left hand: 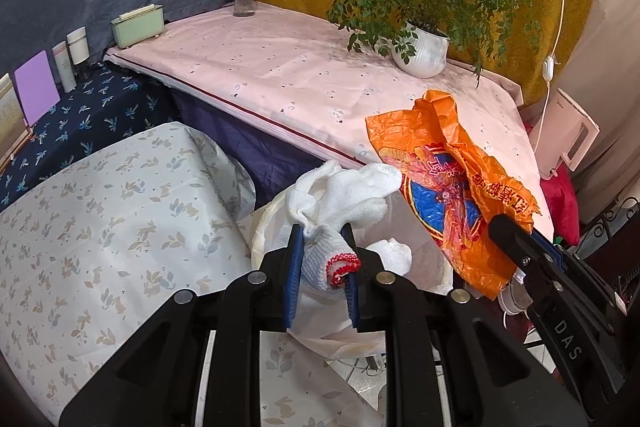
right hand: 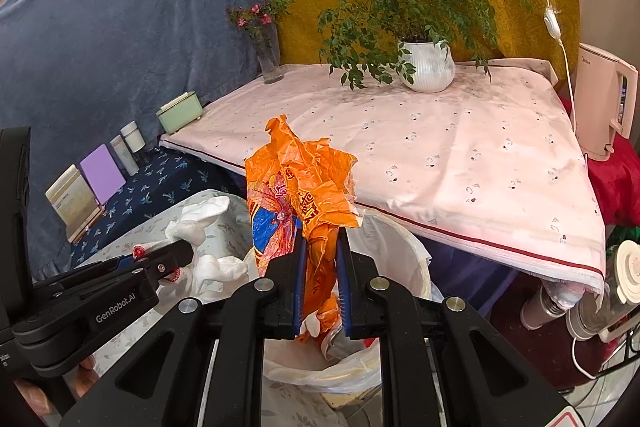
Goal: Collect trash
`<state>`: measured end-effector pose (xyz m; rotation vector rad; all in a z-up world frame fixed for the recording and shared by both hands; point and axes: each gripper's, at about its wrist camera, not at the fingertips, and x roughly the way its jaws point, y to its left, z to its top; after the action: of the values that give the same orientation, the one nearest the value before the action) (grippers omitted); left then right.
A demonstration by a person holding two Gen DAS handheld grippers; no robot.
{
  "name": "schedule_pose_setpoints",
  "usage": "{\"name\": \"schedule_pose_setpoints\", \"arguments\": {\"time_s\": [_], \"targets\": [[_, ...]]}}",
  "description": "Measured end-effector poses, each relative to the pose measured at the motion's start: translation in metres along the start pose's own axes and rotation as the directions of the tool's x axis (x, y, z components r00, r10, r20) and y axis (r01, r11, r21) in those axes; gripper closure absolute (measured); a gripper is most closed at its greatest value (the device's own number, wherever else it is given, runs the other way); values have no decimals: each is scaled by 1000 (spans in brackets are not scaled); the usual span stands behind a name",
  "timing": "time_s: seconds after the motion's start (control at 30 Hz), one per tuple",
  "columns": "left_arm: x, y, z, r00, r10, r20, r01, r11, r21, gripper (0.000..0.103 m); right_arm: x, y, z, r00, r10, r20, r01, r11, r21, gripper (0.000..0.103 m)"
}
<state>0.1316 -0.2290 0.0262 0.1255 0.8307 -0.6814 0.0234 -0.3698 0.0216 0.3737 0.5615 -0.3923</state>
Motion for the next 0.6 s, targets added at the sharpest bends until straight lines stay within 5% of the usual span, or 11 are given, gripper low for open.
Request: {"name": "schedule_pose_setpoints", "arguments": {"time_s": [0.2, 0.4, 0.6], "targets": [[8, -2, 2, 1000, -17, -4, 17, 1000, -5, 82, 6, -3, 0, 1000, -7, -8, 7, 1000, 3, 88], [14, 2, 1, 1000, -16, 9, 16, 1000, -24, 50, 16, -5, -5, 999, -32, -18, 32, 999, 8, 71], [21, 8, -3, 1000, -4, -6, 4, 999, -36, 46, 22, -4, -8, 999, -36, -28, 36, 999, 3, 67]]}}
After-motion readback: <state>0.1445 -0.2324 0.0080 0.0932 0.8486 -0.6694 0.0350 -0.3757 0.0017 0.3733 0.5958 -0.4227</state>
